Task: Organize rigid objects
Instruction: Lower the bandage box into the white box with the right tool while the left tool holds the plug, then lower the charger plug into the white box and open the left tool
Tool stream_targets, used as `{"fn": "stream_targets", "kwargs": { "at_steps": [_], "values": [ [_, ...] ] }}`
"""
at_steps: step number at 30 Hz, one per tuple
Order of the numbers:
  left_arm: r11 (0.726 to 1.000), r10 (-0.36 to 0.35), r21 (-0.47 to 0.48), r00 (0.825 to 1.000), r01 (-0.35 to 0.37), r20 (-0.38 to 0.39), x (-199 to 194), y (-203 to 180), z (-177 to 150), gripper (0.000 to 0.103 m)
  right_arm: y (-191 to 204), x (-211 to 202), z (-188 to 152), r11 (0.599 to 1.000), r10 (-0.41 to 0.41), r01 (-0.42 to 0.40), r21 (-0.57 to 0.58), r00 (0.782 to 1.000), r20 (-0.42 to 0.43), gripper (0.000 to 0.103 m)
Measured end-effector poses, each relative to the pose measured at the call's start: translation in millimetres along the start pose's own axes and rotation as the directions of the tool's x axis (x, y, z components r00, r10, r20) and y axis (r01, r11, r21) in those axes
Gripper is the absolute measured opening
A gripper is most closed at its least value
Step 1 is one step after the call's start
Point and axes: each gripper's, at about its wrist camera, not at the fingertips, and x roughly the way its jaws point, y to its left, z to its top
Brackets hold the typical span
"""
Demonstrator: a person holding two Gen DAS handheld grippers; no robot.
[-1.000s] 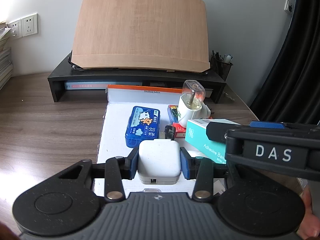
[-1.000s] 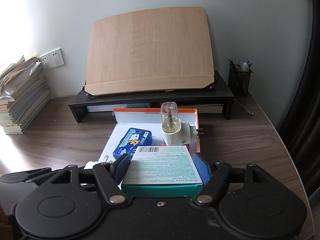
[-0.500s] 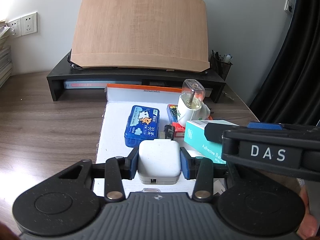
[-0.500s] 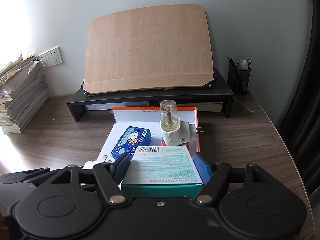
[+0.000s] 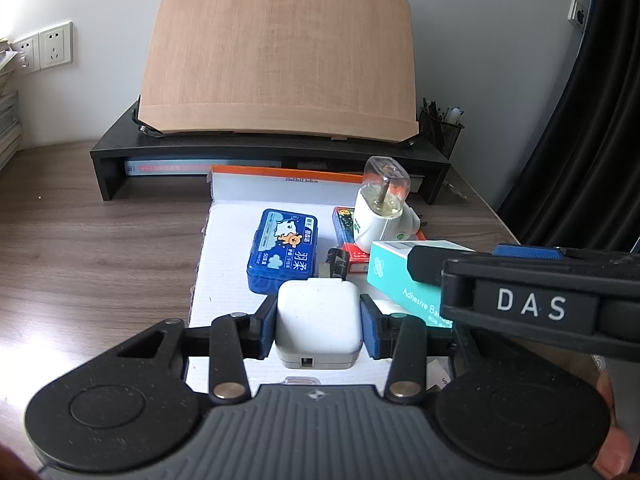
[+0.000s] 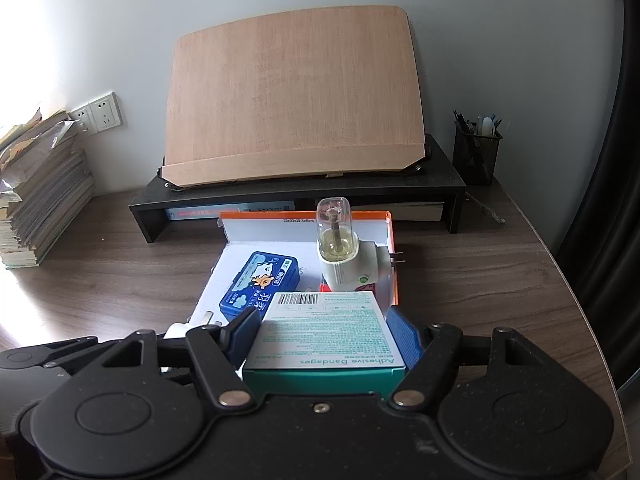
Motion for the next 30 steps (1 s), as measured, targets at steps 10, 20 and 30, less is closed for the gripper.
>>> {"fn": "stream_targets", "kwargs": {
  "at_steps": [10, 20, 30],
  "values": [
    [1.000, -0.004, -0.002, 1.000, 0.004, -0.015, 4, 3, 1, 0.043, 2, 10, -1, 1.000, -0.008, 0.008, -0.014, 1.000, 0.001, 0.085],
    [0.999, -0.038, 0.005, 0.998, 0.039, -0.049, 13, 1, -2, 0.043, -13, -10, 3, 0.998, -0.053, 0.051, 0.041, 0.997, 0.057, 0.085],
    [0.995, -0.100, 0.015, 0.994, 0.101, -0.051, 7, -5, -2, 0.047, -12, -24, -2, 0.998, -0.062, 0.061, 0.024, 0.996, 0.071, 0.085]
  ]
}}
